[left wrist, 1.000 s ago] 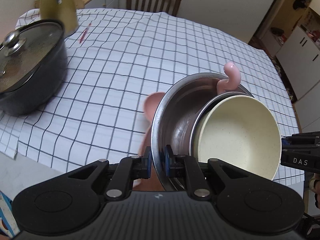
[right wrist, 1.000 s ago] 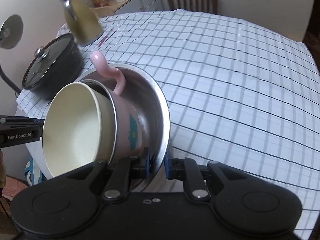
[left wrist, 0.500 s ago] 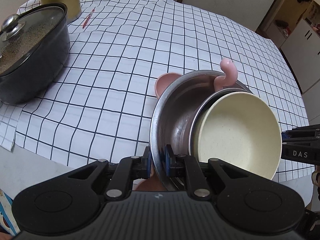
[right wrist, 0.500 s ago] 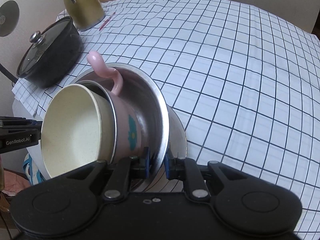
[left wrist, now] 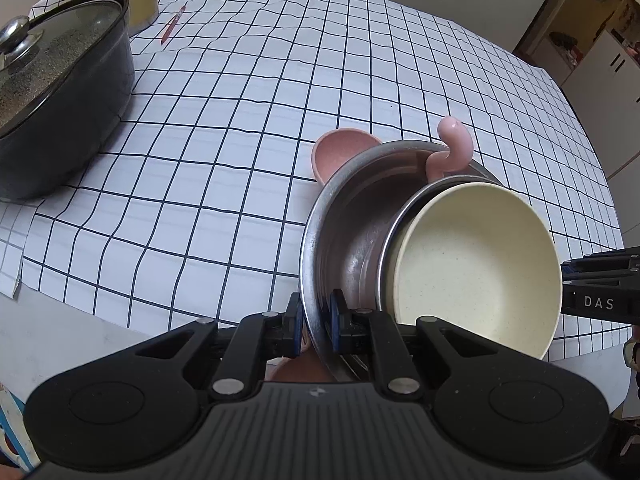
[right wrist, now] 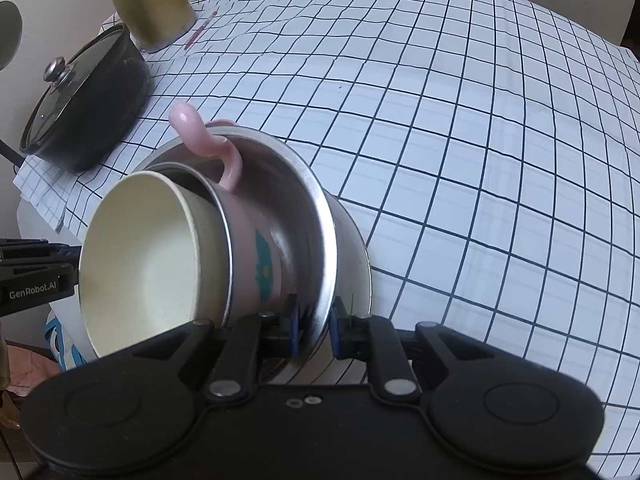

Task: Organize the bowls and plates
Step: 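Lift the whole stack with both grippers and carry it beside the black pot, then lower the stack onto the tablecloth and open both grippers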

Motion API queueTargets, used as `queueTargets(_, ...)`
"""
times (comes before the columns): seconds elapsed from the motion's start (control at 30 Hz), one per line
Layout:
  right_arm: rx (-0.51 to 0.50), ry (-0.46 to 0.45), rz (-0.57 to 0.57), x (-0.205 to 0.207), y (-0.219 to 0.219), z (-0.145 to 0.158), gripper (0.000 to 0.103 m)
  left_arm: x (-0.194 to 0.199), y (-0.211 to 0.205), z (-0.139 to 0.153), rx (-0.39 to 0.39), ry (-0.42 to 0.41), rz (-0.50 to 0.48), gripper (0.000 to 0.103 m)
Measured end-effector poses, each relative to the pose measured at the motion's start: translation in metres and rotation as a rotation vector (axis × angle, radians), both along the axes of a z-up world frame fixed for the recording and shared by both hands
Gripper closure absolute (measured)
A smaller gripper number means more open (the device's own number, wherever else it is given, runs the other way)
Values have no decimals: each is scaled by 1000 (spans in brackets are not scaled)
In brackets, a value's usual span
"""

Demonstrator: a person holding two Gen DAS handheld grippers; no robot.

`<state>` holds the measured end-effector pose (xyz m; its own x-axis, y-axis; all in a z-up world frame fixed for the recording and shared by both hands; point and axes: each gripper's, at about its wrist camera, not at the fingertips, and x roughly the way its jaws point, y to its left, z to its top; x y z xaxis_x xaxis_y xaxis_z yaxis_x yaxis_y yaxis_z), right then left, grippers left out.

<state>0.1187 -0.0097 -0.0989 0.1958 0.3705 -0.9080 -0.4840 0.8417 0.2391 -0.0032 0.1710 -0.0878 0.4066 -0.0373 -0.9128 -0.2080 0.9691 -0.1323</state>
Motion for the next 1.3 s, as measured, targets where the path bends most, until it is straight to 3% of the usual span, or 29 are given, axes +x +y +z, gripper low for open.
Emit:
queueTargets(0.33, -1, 1, -20, 3, 8, -7, 87, 1, 1, -2, 6, -13, -19, 91)
queueTargets(0.83, 8, -70, -50, 1, -3, 8, 74, 0, -1, 5, 57, -45, -19, 89)
queueTargets(0.9, 20, -81, -52, -1, -9, 13, 68, -2, 1, 9, 61, -54, -5, 83)
queueTargets(1.03, 45, -103, -51, -8, -20, 24, 63, -9, -1, 21, 81, -101, 26, 53)
queueTargets(1.3, 100, -187, -13, -27, -37, 54, 44, -27, -25, 48, 162, -187, 63, 50)
